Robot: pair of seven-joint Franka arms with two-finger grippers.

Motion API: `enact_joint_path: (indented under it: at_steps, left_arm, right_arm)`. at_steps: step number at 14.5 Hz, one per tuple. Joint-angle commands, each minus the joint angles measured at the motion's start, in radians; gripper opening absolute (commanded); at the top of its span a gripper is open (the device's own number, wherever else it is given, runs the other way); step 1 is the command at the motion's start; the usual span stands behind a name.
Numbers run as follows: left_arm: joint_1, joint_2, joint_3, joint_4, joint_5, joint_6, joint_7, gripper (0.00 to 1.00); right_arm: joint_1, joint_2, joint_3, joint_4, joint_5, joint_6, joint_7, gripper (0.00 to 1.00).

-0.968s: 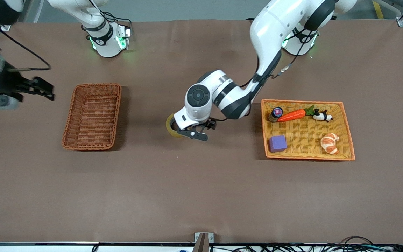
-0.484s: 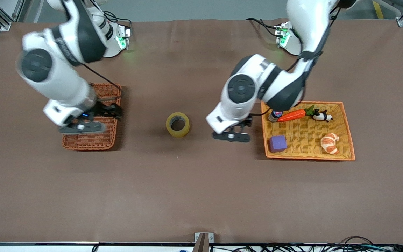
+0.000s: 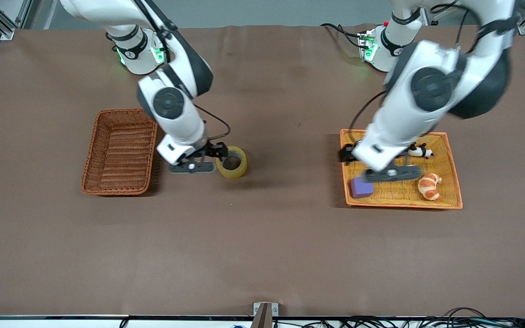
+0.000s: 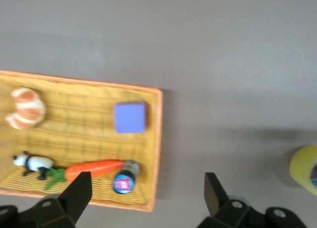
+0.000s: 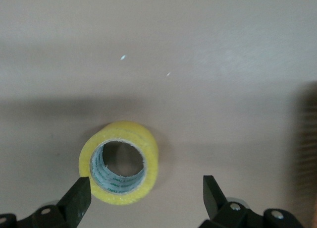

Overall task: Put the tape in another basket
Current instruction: 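Withdraw the left gripper while the right gripper reaches the tape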

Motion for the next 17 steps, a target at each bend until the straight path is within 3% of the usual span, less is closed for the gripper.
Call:
enact_joint_path:
  at_steps: [1, 4, 8, 14, 17]
  left_arm:
    - [0.067, -0.113, -0.010, -0.104, 0.004, 0.011, 0.071, 1.00]
    - [0.110, -0.169, -0.010, -0.146, -0.007, 0.011, 0.119, 1.00]
    - [0.160, -0.190, -0.010, -0.146, -0.010, 0.011, 0.155, 1.00]
    - [0.209, -0.264, 0.001, -0.164, -0.041, 0.010, 0.254, 1.00]
    - [0.206, -0.310, 0.039, -0.179, -0.041, -0.004, 0.306, 1.00]
  right_arm:
    - [0.026, 0.037, -0.003, -0.051, -0.054, 0.085, 0.018, 1.00]
    - [0.032, 0.058, -0.003, -0.137, -0.058, 0.225, 0.059, 1.00]
    - [0.072, 0.081, -0.003, -0.163, -0.058, 0.250, 0.069, 1.00]
    - [0.043, 0.132, -0.004, -0.193, -0.060, 0.375, 0.069, 1.00]
    - [0.042, 0.167, -0.006, -0.194, -0.060, 0.421, 0.069, 0.80]
